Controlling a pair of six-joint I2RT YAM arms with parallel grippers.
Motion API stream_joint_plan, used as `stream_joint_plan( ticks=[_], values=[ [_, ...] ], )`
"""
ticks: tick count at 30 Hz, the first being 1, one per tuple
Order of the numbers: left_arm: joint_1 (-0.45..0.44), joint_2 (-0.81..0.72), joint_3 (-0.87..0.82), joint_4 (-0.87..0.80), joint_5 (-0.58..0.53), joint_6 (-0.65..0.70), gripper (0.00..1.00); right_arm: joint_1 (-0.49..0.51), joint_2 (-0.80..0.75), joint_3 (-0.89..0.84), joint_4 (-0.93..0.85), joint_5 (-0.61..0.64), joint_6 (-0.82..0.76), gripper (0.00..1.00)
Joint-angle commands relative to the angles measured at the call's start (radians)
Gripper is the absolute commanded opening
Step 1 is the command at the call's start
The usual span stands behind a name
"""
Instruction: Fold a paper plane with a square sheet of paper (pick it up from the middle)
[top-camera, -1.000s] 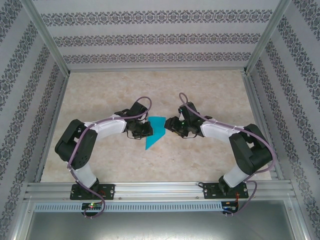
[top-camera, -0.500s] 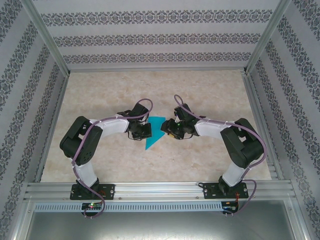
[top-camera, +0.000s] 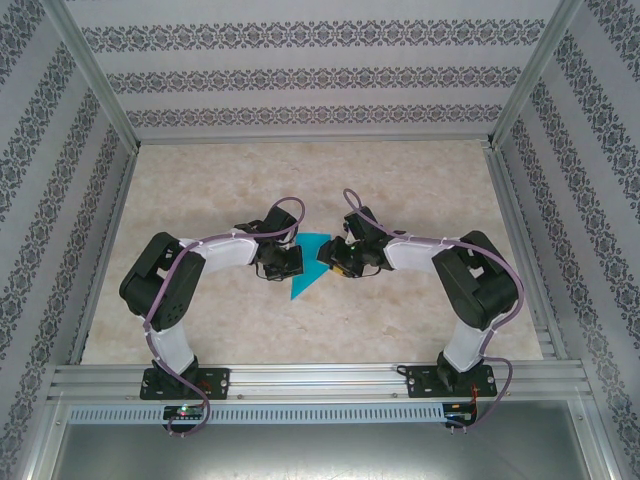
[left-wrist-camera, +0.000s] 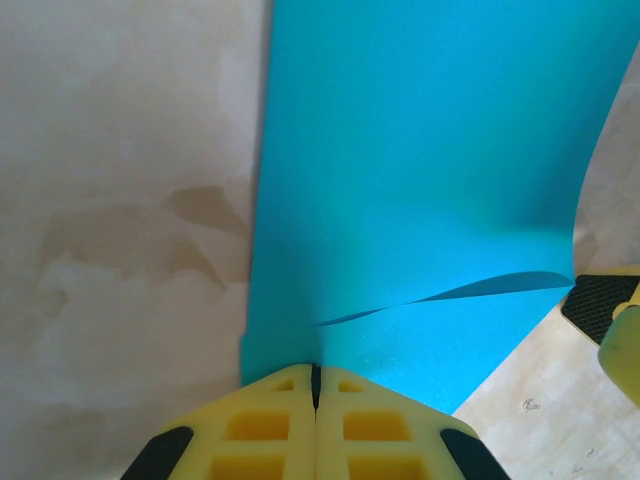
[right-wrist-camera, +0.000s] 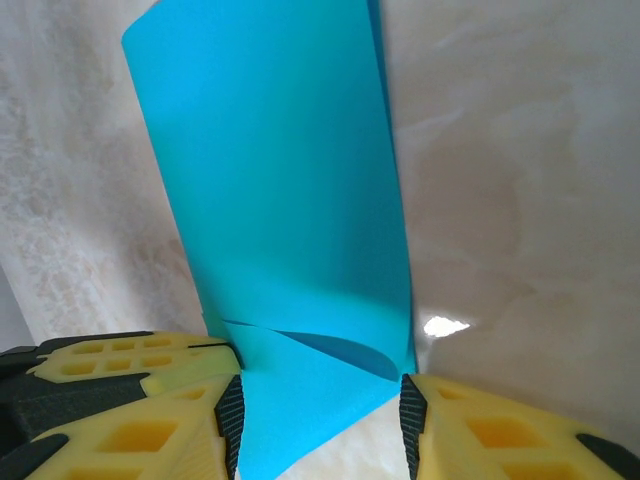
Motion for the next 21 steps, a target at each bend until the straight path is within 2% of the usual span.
stream_joint_plan(
  ticks=[1, 15, 21],
  values=[
    [0.003, 0.021, -0.022, -0.016, -0.017, -0.01, 0.07, 0.016, 0.023, 0.024, 0.024, -0.022, 0.012, 0.46],
    [0.006, 0.016, -0.021, -0.017, -0.015, -0.009, 0.07, 0.019, 0.02, 0.015, 0.069, -0.049, 0.035, 0.43],
    [0.021, -0.024, -0.024, -0.006, 0.006, -0.018, 0.15, 0.018, 0.037, 0.0, 0.156, -0.117, 0.04, 0.36]
  ],
)
